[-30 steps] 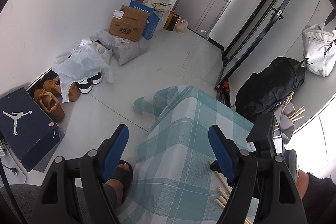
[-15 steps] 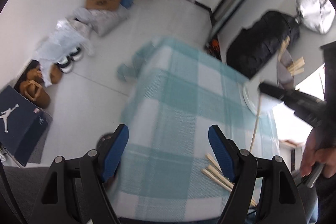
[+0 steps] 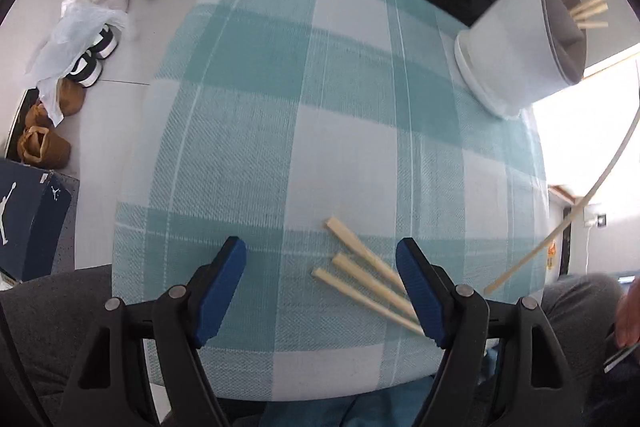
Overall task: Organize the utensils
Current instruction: 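Close the right tool on another wooden stick, then close the left tool on a stick while the right tool holds its stick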
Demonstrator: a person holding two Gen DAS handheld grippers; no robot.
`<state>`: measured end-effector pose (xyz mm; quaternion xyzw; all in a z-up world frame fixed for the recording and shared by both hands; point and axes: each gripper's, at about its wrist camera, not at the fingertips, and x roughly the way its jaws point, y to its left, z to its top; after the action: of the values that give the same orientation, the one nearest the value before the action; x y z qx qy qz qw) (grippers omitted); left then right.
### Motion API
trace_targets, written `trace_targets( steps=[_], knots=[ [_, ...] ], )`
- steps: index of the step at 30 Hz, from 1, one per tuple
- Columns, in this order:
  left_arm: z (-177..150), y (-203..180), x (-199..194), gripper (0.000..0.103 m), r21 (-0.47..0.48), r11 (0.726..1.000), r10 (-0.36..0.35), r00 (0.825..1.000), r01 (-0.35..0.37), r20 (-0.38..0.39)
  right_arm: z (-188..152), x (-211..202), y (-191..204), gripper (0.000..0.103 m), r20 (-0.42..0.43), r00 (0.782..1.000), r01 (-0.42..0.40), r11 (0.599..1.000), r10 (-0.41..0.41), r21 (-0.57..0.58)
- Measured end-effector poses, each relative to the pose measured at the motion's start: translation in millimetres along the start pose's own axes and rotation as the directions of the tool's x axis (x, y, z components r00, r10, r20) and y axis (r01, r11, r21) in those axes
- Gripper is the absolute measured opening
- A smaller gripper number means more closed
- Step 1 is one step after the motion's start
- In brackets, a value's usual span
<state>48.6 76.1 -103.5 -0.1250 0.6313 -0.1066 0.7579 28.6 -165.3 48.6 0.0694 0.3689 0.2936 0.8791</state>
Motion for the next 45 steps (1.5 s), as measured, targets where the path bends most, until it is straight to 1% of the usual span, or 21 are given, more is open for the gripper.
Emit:
trace_targets(
  steps=[3,5,6,7,8,10,15,17,18,19,20,22,27,31,35,36,38,39,40,42,45],
  knots=[
    [8.8,-2.7,6.5,0.072,-0.029,0.999,0.011,0.998,-0.013,-0.054,-0.7,-5.5,-7.7,0.004,0.024,1.0,-0.015,1.0,0.014,0.021],
    [11.4,-9.8,12.1,0.071,-0.009,0.998,0.062,0.995,-0.063,-0.083,-0.1,-14.0,-12.4,0.004,0.053,0.999,-0.014,0.999,0.012,0.035],
    [12.0,-14.3,14.7,0.065,0.008,0.996,0.09,0.992,-0.09,-0.088,-0.2,-18.1,-17.0,0.004,0.069,0.998,-0.013,0.999,0.01,0.046],
    [11.9,-18.1,16.6,0.059,0.019,0.99,0.138,0.986,-0.137,-0.096,-1.7,-21.3,-19.4,0.004,0.081,0.997,-0.017,0.998,0.012,0.057],
    [11.6,-20.7,18.4,0.055,0.02,0.983,0.184,0.977,-0.183,-0.105,-1.3,-26.9,-24.0,0.004,0.102,0.995,-0.027,0.996,0.019,0.082],
    [12.3,-22.4,20.9,0.053,0.007,0.976,0.219,0.969,-0.22,-0.117,-2.5,-34.7,-29.1,0.004,0.118,0.993,-0.034,0.994,0.022,0.102],
    [12.4,-24.4,25.1,0.045,0.002,0.951,0.308,0.942,-0.311,-0.132,-1.6,-48.5,-29.7,0.004,0.152,0.988,-0.033,0.996,0.02,0.084],
    [12.3,-26.5,24.0,0.032,-0.005,0.95,0.31,0.943,-0.313,-0.121,-2.4,-51.3,-30.0,0.004,0.158,0.987,-0.031,0.996,0.018,0.082],
    [14.2,-24.9,23.1,0.019,-0.022,0.95,0.308,0.944,-0.313,-0.117,-2.8,-52.9,-30.0,0.004,0.161,0.987,-0.031,0.996,0.017,0.083],
    [15.7,-23.6,22.5,0.013,-0.043,0.952,0.296,0.948,-0.303,-0.116,-3.0,-53.1,-30.3,0.004,0.163,0.987,-0.031,0.996,0.017,0.084],
    [15.8,-22.6,22.7,0.013,-0.057,0.954,0.288,0.951,-0.296,-0.113,-3.4,-53.8,-30.0,0.004,0.164,0.986,-0.031,0.996,0.017,0.083],
    [19.3,-27.1,24.6,0.004,-0.063,0.956,0.279,0.955,-0.286,-0.101,-3.8,-54.1,-30.1,0.004,0.167,0.986,-0.031,0.996,0.017,0.083],
    [22.9,-32.3,26.8,0.002,-0.082,0.965,0.242,0.968,-0.247,-0.073,-4.5,-55.2,-29.3,0.004,0.173,0.985,-0.03,0.996,0.015,0.085],
    [28.7,-33.5,25.9,0.001,-0.106,0.981,0.157,0.985,-0.164,-0.065,-4.8,-54.1,-28.2,0.004,0.17,0.985,-0.018,0.996,0.004,0.082],
    [25.6,-37.6,12.3,0.001,-0.065,0.983,0.169,0.984,-0.172,-0.049,-5.8,-50.8,-29.5,0.004,0.158,0.987,-0.011,0.996,-0.003,0.087],
    [23.4,-34.3,7.5,0.001,-0.073,0.979,0.187,0.981,-0.19,-0.042,-6.1,-50.1,-29.6,0.004,0.155,0.988,-0.01,0.996,-0.003,0.088],
    [20.7,-26.5,0.5,0.002,-0.101,0.981,0.162,0.986,-0.165,-0.034,-5.7,-48.9,-28.7,0.004,0.152,0.988,-0.011,0.996,-0.002,0.085],
    [19.6,-27.2,-0.6,0.009,-0.105,0.981,0.163,0.986,-0.166,-0.036,-5.2,-48.1,-27.7,0.004,0.153,0.988,-0.012,0.997,-0.001,0.082],
    [18.7,-27.2,0.2,0.022,-0.104,0.98,0.163,0.986,-0.167,-0.043,-4.7,-47.4,-27.1,0.004,0.153,0.988,-0.012,0.997,0.0,0.08],
    [17.7,-28.7,5.2,0.034,-0.112,0.982,0.149,0.987,-0.154,-0.056,-4.5,-45.4,-24.6,0.004,0.15,0.989,-0.017,0.997,0.005,0.076],
    [18.0,-30.5,17.5,0.034,-0.102,0.98,0.16,0.983,-0.169,-0.091,-5.3,-43.5,-21.3,0.004,0.146,0.989,-0.015,0.998,0.005,0.066]
  ],
)
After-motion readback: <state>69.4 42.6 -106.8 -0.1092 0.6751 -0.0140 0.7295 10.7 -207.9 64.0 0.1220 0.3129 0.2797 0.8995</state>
